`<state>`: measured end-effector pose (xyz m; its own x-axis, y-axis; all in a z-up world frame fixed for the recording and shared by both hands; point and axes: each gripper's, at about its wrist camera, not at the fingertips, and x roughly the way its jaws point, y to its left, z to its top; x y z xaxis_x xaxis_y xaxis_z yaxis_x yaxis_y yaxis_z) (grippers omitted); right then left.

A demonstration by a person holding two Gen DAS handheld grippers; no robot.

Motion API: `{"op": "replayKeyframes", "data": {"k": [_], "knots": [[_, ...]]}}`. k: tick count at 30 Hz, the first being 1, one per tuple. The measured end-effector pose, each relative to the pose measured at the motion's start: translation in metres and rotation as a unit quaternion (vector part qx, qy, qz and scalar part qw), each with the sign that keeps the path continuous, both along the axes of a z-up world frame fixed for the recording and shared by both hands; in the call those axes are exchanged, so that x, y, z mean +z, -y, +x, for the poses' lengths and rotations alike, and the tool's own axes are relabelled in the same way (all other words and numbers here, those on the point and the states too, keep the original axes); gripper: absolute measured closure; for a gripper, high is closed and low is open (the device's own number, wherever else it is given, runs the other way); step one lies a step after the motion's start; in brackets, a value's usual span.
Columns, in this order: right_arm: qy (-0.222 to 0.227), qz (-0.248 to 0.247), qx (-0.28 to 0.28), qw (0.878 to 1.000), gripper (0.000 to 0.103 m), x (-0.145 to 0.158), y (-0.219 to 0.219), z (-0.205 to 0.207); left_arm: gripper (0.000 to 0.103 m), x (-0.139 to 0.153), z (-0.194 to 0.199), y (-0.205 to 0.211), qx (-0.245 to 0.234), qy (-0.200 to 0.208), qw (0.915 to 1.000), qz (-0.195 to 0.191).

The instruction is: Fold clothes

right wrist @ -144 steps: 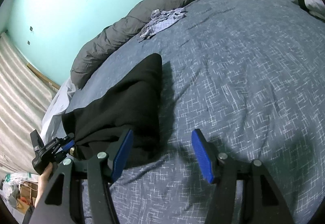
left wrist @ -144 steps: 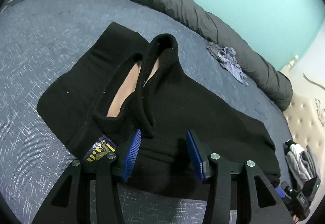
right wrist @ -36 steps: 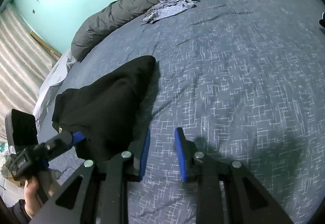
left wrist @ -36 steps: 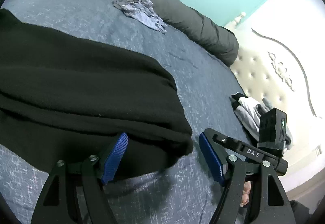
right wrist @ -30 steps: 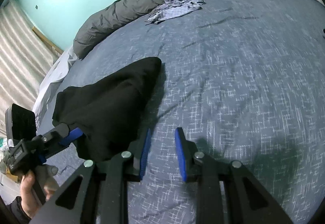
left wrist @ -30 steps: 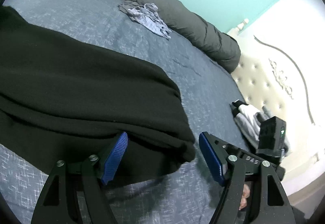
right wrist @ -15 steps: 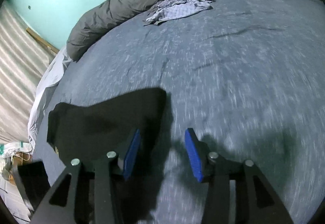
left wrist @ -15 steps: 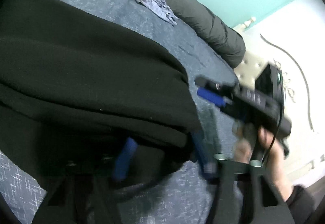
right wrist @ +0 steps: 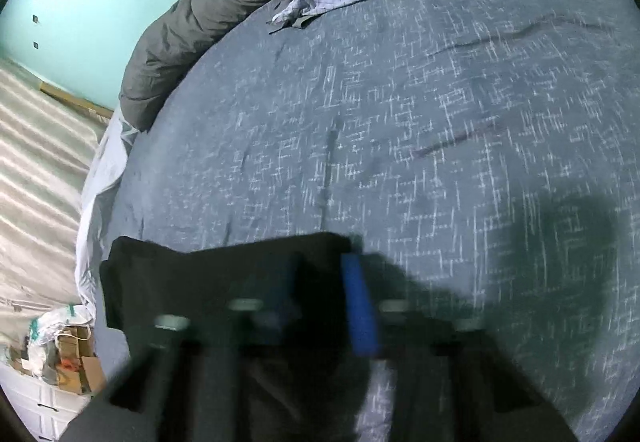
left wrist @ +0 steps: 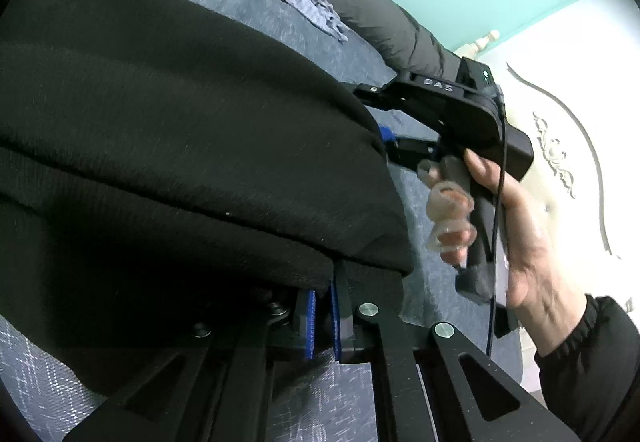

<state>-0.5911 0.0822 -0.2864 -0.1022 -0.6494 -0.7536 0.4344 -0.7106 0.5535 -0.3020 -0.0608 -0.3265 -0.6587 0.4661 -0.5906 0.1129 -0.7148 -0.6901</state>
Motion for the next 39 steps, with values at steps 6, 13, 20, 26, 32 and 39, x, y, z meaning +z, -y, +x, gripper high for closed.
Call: {"op": "replayKeyframes", "data": {"k": [6,13,20,26,32,39], "knots": [[-0.044,0.018,0.004,0.999,0.098,0.008,0.011,-0.001,0.098,-0.005,-0.002,-0.001,-0.006,0.005,0.9999,-0.008],[-0.077,0.043,-0.011,0.996,0.101,0.011,0.022,-0.008,0.098,-0.009,-0.005,-0.005,-0.005,0.01,0.9999,-0.009],[-0.092,0.031,0.012,0.995,0.1,0.015,0.016,-0.004,0.097,-0.001,0.005,-0.003,0.006,-0.003,1.0,-0.005],[-0.05,0.007,0.01,0.999,0.089,0.01,-0.014,0.004,0.093,0.017,0.016,-0.009,0.011,-0.015,0.9994,-0.029],[-0.03,-0.014,-0.002,0.999,0.06,0.007,-0.026,0.013,0.086,0.025,0.043,-0.017,0.027,-0.016,0.9977,-0.059],[-0.03,-0.027,-0.007,0.999,0.06,0.011,-0.045,0.028,0.085,0.042,0.039,-0.027,0.022,-0.045,0.9967,-0.064]]}}
